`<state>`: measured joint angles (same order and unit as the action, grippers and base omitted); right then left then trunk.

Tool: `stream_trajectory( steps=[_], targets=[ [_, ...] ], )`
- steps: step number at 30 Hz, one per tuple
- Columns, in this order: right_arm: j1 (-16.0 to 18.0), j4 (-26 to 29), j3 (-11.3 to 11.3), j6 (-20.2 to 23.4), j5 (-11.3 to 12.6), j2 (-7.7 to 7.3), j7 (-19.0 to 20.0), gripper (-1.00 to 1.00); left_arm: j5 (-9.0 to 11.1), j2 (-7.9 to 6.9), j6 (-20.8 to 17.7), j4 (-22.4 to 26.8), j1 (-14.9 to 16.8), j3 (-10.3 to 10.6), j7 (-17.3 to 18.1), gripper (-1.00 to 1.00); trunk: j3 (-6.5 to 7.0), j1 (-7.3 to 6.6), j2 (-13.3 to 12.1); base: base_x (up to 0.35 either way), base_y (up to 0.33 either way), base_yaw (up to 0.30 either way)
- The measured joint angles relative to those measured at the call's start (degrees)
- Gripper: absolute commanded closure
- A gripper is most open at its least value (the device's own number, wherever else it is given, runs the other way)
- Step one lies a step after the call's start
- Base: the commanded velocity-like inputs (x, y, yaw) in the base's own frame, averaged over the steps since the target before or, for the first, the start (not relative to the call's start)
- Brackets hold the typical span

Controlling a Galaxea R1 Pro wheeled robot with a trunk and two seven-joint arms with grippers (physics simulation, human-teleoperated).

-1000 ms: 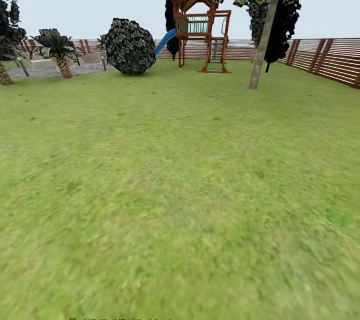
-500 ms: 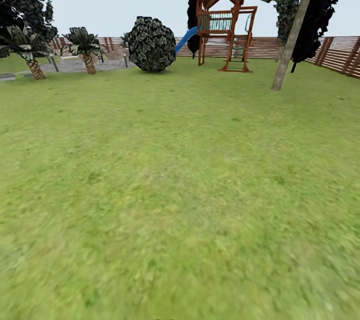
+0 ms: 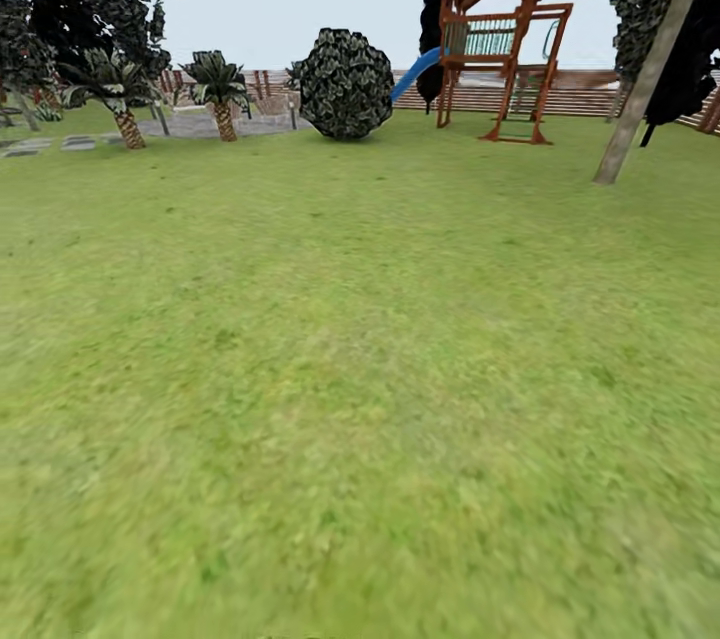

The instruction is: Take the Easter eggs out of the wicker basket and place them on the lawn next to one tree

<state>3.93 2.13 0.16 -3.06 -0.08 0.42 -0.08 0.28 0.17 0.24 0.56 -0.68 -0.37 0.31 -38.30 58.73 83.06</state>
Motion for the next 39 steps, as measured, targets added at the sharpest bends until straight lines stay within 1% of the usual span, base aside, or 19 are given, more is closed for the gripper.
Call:
stream_trajectory(
  steps=[28,34,39],
  targets=[
    [0.00,-0.36,-0.15,-0.01,0.10,-0.06,0.00,-1.00,0.02,0.00,0.00,0.01,0.00,-0.03,-0.02,-1.00,-1.07,0.00,0.00,0.000,0.000,0.250],
    [0.00,-1.12,-0.09,-2.06,0.09,0.37,0.00,-1.00,0.04,0.00,0.00,0.00,0.00,-0.03,-0.03,-1.00,-1.29,0.00,0.00,0.000,0.000,0.250],
    [0.00,-1.35,0.05,-2.42,0.01,0.74,-0.06,-1.00,0.03,0.00,0.00,0.00,0.00,-0.03,-0.07,-1.00,-1.48,0.00,0.00,0.000,0.000,0.251]
  ],
)
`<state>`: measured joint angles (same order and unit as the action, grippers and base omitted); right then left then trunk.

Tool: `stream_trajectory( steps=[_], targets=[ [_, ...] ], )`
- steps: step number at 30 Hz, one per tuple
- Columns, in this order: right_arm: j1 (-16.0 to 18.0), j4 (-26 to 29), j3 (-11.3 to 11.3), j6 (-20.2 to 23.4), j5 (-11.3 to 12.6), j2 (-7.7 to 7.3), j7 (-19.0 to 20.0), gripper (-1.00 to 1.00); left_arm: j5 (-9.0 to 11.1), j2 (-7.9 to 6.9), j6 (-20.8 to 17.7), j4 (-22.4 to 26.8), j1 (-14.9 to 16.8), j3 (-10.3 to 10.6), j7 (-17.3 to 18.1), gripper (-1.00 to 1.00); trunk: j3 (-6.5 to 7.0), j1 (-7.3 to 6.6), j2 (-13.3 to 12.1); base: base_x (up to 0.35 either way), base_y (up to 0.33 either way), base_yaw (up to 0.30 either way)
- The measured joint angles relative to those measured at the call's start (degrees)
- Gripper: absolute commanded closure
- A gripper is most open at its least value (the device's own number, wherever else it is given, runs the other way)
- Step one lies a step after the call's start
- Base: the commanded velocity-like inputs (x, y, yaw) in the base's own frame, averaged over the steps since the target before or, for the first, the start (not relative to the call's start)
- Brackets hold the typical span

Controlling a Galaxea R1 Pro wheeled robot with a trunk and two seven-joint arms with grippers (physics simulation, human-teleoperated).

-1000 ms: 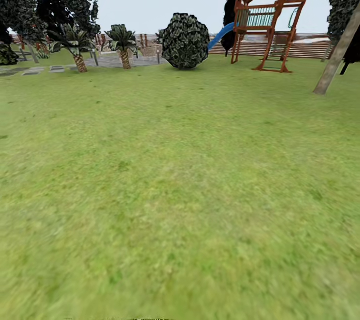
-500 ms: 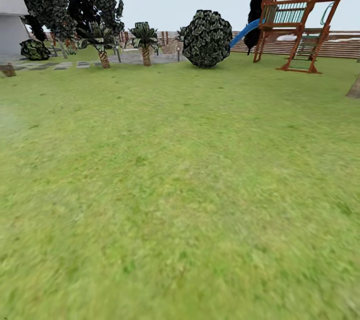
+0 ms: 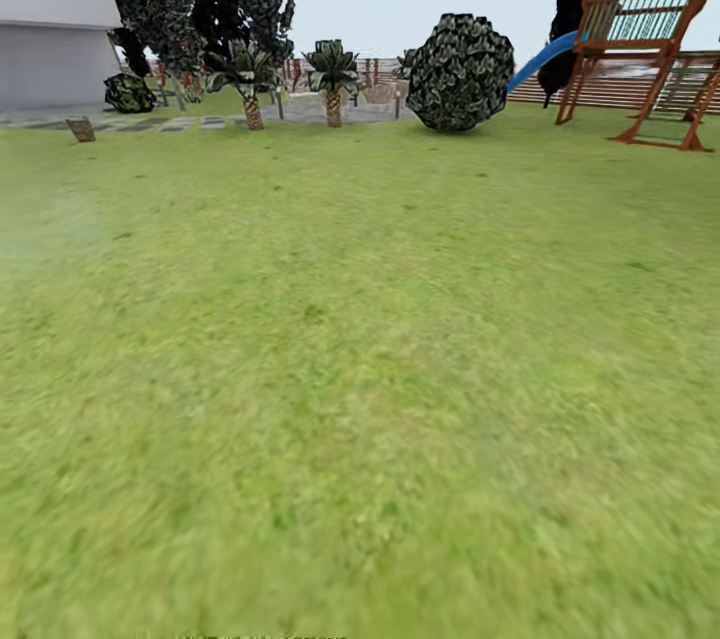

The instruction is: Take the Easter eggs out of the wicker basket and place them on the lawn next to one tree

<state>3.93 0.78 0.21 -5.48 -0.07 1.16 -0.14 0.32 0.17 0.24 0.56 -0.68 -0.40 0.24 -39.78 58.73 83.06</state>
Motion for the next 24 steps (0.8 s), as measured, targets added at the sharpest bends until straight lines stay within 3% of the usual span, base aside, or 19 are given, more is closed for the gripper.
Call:
stream_trajectory(
  steps=[24],
  targets=[
    [0.00,0.24,0.20,-0.05,-0.09,-0.11,-0.26,-1.00,0.00,-0.01,0.00,0.00,0.00,-0.08,0.00,-1.00,-0.89,0.00,0.00,0.000,0.000,0.251]
  ],
)
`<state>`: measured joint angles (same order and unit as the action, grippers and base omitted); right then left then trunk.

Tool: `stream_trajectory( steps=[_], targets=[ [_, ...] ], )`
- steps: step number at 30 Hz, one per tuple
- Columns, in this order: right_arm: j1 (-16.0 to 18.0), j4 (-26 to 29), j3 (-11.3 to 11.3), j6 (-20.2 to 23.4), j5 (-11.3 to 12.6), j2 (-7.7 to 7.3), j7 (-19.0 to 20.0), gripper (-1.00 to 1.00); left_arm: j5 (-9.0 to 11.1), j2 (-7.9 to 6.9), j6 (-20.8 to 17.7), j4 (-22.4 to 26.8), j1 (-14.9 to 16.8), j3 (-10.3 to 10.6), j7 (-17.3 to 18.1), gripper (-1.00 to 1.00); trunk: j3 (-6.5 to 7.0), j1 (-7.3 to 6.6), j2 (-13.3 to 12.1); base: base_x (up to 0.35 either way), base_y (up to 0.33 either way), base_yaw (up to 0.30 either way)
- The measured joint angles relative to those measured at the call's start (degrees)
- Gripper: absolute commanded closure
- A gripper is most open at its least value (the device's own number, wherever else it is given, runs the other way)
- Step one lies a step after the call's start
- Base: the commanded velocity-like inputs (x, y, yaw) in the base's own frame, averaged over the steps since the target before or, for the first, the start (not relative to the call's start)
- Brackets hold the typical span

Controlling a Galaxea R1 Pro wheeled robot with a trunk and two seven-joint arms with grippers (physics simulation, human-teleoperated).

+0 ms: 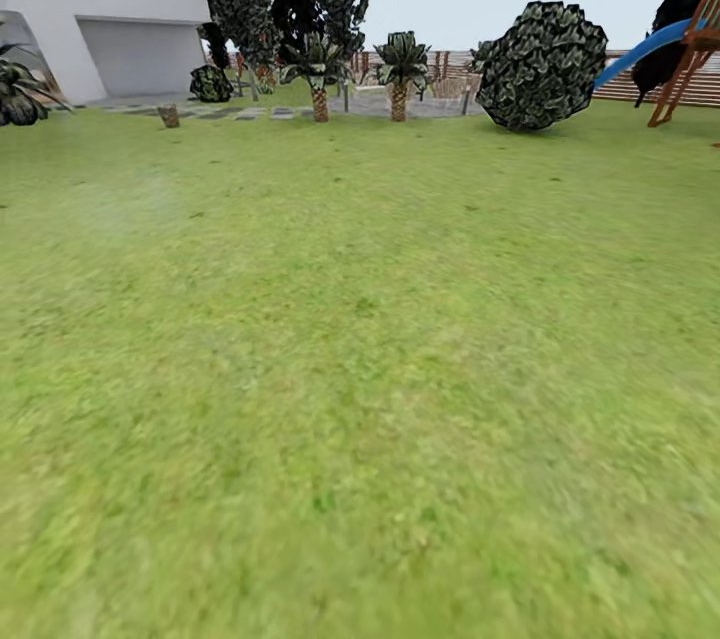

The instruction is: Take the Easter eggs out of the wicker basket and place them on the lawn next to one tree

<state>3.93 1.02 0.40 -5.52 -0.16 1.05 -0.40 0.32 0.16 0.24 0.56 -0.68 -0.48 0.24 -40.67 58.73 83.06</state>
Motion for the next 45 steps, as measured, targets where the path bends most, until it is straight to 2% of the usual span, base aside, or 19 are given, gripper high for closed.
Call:
stream_trajectory(
  steps=[45],
  targets=[
    [0.00,0.43,0.01,-0.01,-0.62,0.00,0.00,-1.00,0.00,0.01,0.04,0.00,0.01,0.00,0.00,-1.00,-1.99,0.00,0.00,0.000,0.000,0.251]
  ],
)
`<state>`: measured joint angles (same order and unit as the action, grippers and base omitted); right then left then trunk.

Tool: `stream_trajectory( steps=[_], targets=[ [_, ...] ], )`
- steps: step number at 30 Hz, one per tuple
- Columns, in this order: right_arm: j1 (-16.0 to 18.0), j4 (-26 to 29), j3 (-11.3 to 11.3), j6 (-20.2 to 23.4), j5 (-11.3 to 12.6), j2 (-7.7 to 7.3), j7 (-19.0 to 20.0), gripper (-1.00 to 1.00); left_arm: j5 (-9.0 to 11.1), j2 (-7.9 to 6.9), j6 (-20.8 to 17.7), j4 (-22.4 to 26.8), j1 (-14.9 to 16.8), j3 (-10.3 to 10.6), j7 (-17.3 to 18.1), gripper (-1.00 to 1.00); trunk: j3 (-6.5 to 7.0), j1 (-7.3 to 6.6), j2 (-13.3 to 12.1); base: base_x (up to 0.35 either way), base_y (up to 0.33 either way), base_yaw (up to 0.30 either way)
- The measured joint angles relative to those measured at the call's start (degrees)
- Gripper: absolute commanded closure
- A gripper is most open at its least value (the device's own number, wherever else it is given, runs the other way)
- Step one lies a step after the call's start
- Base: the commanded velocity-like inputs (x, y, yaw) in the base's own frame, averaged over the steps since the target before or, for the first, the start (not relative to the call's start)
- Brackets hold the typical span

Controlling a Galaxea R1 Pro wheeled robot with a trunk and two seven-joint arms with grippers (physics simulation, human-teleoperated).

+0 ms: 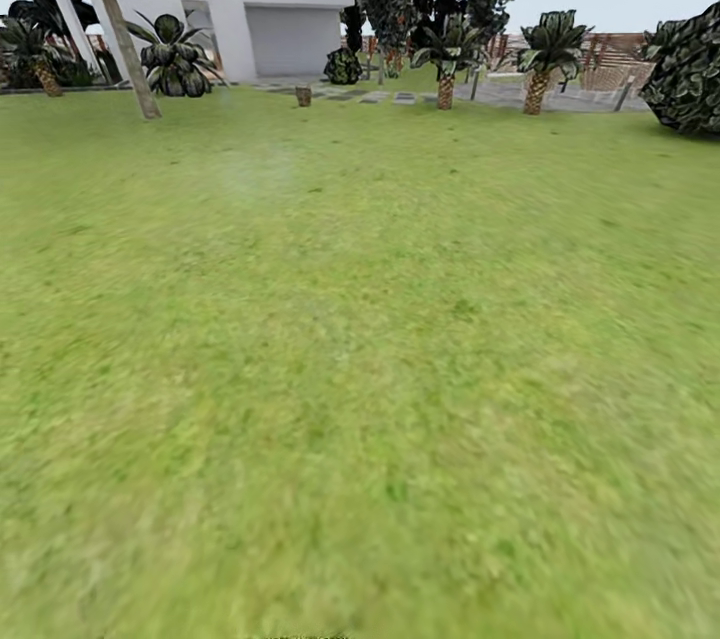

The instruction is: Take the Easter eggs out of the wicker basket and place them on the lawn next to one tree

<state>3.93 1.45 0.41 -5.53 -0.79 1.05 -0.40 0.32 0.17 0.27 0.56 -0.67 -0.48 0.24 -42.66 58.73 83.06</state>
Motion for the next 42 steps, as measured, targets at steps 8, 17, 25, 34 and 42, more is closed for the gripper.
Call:
stream_trajectory(
  steps=[8,17,25,34,42],
  targets=[
    [0.00,0.00,0.00,0.00,-0.01,-0.04,0.00,-1.00,0.00,0.00,0.00,0.00,-0.01,0.00,0.00,-1.00,-0.36,0.00,0.00,0.000,0.000,0.251],
    [0.00,0.01,0.00,0.00,-0.01,-0.08,0.00,-1.00,0.00,0.00,0.01,0.00,-0.01,0.00,0.00,-1.00,-0.76,0.00,0.00,0.000,0.000,0.251],
    [0.00,0.01,0.00,0.00,-0.01,-0.09,0.00,-1.00,0.00,0.00,0.00,0.01,-0.01,0.00,0.00,-1.00,-1.12,0.00,0.00,0.000,0.000,0.251],
    [0.00,0.01,0.00,0.00,-0.02,-0.09,0.00,-1.00,0.00,0.00,0.03,0.02,-0.01,0.00,0.00,-1.00,-1.52,0.00,0.00,0.000,0.000,0.251],
    [0.00,0.02,0.00,0.00,-0.02,-0.13,0.00,-1.00,0.00,0.00,0.02,0.00,-0.01,0.00,0.00,-1.00,-1.88,0.00,0.00,0.000,0.000,0.250]
  ],
)
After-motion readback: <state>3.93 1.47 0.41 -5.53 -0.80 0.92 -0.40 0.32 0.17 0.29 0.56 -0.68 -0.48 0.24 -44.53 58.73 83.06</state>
